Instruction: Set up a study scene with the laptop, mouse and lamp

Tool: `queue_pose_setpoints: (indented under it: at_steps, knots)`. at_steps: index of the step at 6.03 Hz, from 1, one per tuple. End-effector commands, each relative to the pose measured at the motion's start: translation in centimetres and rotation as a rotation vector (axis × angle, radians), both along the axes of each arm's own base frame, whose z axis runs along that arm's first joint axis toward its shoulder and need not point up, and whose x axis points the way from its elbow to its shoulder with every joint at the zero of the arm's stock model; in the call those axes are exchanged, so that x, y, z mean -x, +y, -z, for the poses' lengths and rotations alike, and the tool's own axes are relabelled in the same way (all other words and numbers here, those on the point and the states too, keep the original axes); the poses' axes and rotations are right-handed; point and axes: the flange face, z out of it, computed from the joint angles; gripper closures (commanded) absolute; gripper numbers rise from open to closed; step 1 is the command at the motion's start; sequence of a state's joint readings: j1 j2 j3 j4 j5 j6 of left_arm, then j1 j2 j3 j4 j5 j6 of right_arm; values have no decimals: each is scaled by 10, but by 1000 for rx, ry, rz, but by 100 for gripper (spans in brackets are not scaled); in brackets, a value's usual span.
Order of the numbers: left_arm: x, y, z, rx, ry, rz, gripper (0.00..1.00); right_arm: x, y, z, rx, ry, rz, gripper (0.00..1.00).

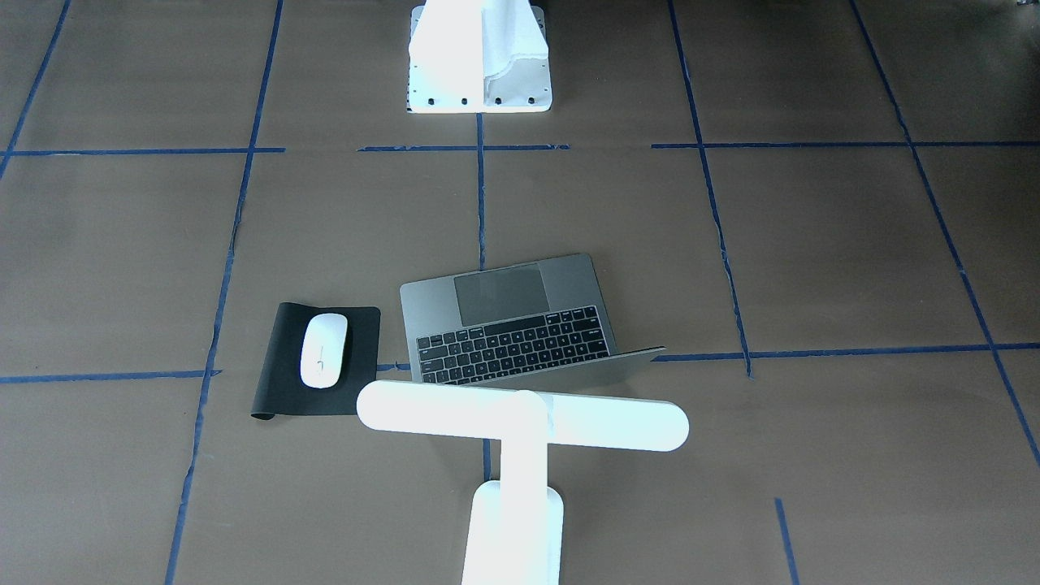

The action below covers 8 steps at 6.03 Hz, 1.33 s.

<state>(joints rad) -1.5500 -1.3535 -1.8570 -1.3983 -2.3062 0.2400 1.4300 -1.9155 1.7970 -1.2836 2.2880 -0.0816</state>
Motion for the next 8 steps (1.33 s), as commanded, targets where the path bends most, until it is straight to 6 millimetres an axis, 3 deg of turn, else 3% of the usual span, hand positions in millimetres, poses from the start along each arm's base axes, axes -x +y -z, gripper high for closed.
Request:
queue_pose_setpoints:
  at_steps: [1,3,4,5,7,8]
  knots:
    - [-1,-1,-7,10,-4,-2,0,-10,18,-12,30,2,-19,0]
    - [-1,3,-10,16,-4,-7,0,-10,23,-19,51,0,-18,0]
    - [-1,6,-11,23,-2,-5,0,-25,23,-21,51,-10,-61,0]
    - [-1,6,-11,25,0,-4,0,-26,19,-14,43,-22,-68,0]
    - [-1,8,-12,31,3,-4,0,-18,-12,15,103,-53,-55,0]
    - [-1,8,-12,30,4,-5,0,-21,-9,12,98,-19,-60,0]
